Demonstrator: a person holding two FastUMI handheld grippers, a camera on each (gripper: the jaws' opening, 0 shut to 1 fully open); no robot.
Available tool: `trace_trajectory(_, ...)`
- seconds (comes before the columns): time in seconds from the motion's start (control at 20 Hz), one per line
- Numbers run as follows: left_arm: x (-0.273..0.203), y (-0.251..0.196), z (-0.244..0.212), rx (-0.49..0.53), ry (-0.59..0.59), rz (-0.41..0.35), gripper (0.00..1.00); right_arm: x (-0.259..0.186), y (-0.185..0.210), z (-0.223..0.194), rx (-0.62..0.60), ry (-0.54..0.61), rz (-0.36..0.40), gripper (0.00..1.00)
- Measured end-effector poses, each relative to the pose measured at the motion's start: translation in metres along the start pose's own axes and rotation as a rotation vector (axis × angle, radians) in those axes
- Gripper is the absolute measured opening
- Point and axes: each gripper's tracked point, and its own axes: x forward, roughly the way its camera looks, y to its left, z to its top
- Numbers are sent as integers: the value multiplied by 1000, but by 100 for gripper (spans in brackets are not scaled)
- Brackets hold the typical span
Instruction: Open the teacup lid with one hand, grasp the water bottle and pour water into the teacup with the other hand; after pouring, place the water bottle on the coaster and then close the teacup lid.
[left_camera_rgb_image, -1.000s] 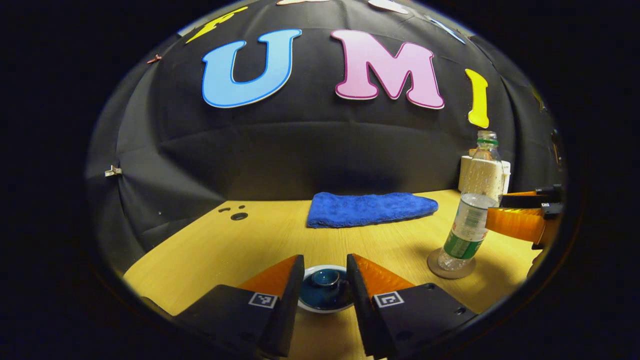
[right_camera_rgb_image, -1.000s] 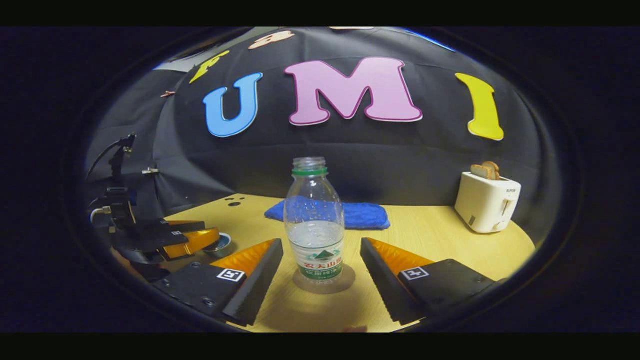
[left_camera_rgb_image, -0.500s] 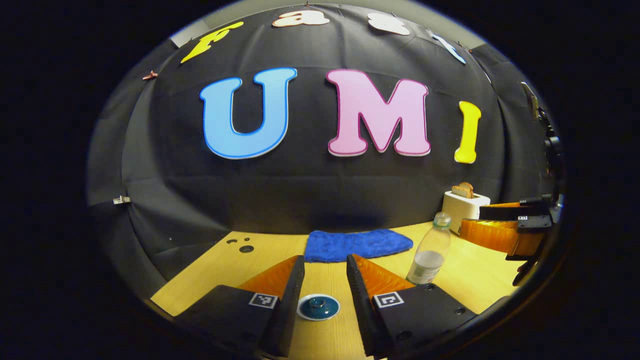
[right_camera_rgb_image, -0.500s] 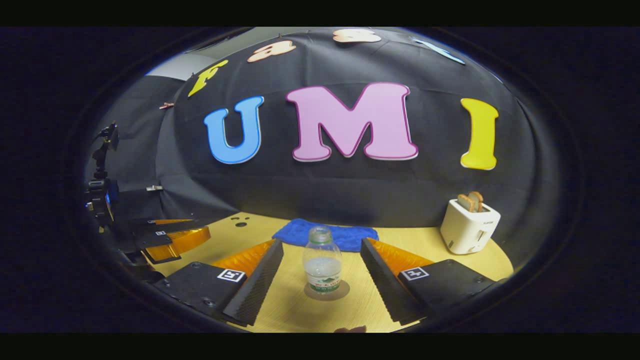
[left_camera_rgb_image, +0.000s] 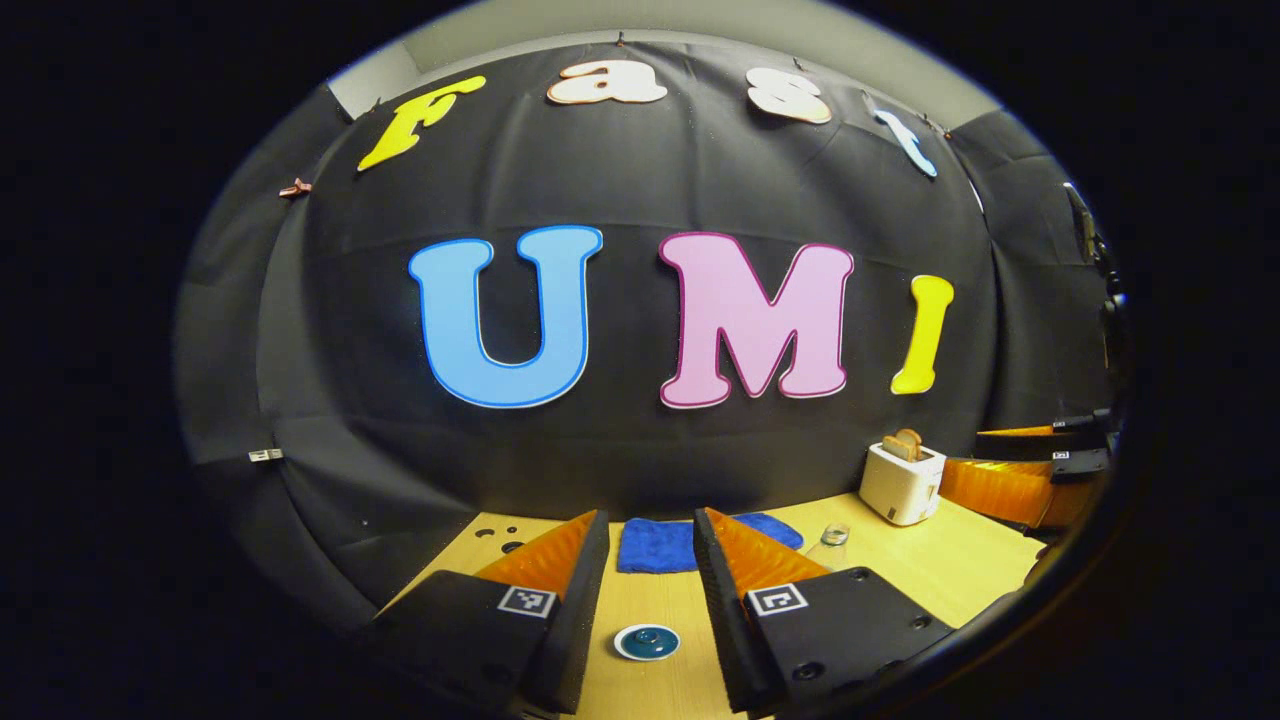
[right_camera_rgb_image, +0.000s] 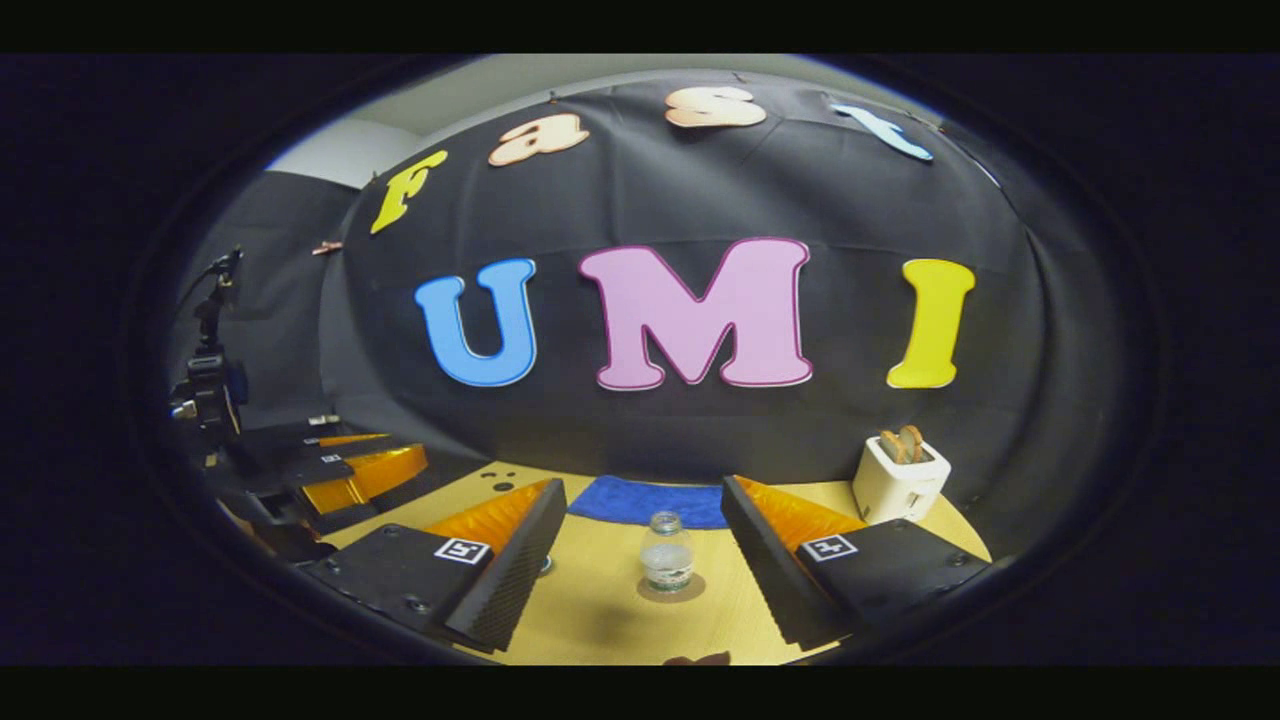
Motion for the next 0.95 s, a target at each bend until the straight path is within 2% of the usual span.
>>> trace_trajectory(0.3,-27,6,25,-14,-20,-10,55,-21,-1,27,-55,-39,-32,96)
trace_trajectory(0.75,-41,17,30,-5,-26,-12,55,-37,7,36,-74,-58,-46,96)
trace_trajectory(0.95,-39,21,29,9,-29,-10,59,-37,5,39,-76,-68,-56,96)
